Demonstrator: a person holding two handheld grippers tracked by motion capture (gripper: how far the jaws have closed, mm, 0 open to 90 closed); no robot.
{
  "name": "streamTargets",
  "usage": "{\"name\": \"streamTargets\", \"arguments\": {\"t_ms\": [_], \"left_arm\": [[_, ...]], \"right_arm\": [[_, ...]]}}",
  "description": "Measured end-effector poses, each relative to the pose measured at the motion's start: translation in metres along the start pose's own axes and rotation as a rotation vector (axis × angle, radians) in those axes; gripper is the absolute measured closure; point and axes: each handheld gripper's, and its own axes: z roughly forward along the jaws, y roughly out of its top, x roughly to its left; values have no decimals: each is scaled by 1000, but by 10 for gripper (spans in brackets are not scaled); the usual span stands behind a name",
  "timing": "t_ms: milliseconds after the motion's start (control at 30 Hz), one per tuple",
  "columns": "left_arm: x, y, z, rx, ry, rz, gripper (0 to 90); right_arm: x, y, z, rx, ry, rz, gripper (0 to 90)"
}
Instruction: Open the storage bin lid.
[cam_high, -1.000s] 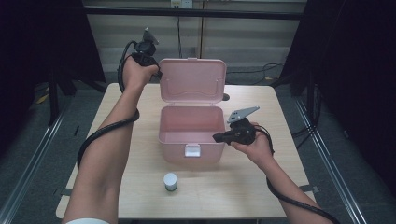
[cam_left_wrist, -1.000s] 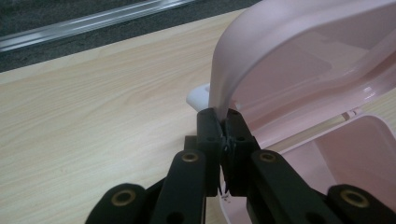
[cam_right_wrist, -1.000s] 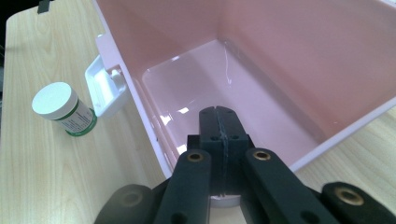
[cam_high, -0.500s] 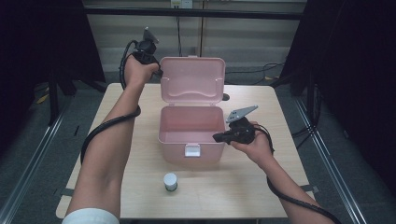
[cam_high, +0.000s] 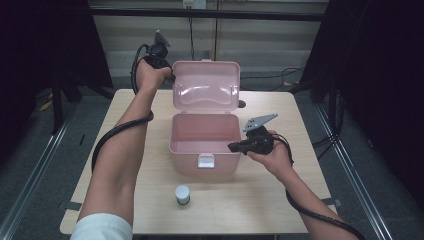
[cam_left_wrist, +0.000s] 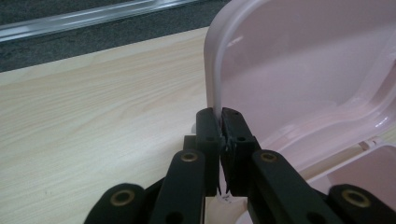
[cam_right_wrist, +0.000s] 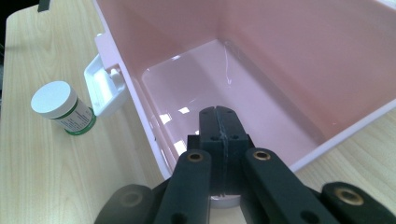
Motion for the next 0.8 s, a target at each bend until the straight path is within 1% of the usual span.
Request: {"name": "streamTargets", "arguments": {"t_ms": [33,67,100,167,267,333,367,400,433,567,633,700,733,800], "left_arm": [[0,1,1,2,4,-3,866],[1,1,2,3,6,8,865],[1,1,4,2,8,-1,864],[2,2,7,3,3,-3,865],[4,3,11,8,7,1,864],[5,4,14,12,8,-8,864],[6,5,15,12,2,-16,864],[7,5,16,16,1,-12,864],[7,5,17,15,1,-18,864],[8,7,21,20,5,-20,862],[9,7,23,23,6,-14,860],[9,7,25,22,8,-21,859],[9,7,25,24,8,-16,858],[10,7,27,20,6,-21,858]], "right_arm": [[0,0,0,3,0,-5,900],[0,0,0,5,2,-3,900],[0,1,0,7,-1,-3,900],[0,2,0,18,3,-10,900],[0,2,0,18,7,-4,900],[-1,1,0,9,9,2,900],[-1,1,0,7,12,3,900],[-1,1,0,5,13,4,900],[-1,1,0,4,13,6,900],[-1,1,0,10,13,0,900],[-1,1,0,11,15,0,900],[-1,2,0,15,10,-4,900],[-1,2,0,15,11,-4,900],[-1,2,0,17,9,-5,900]]}}
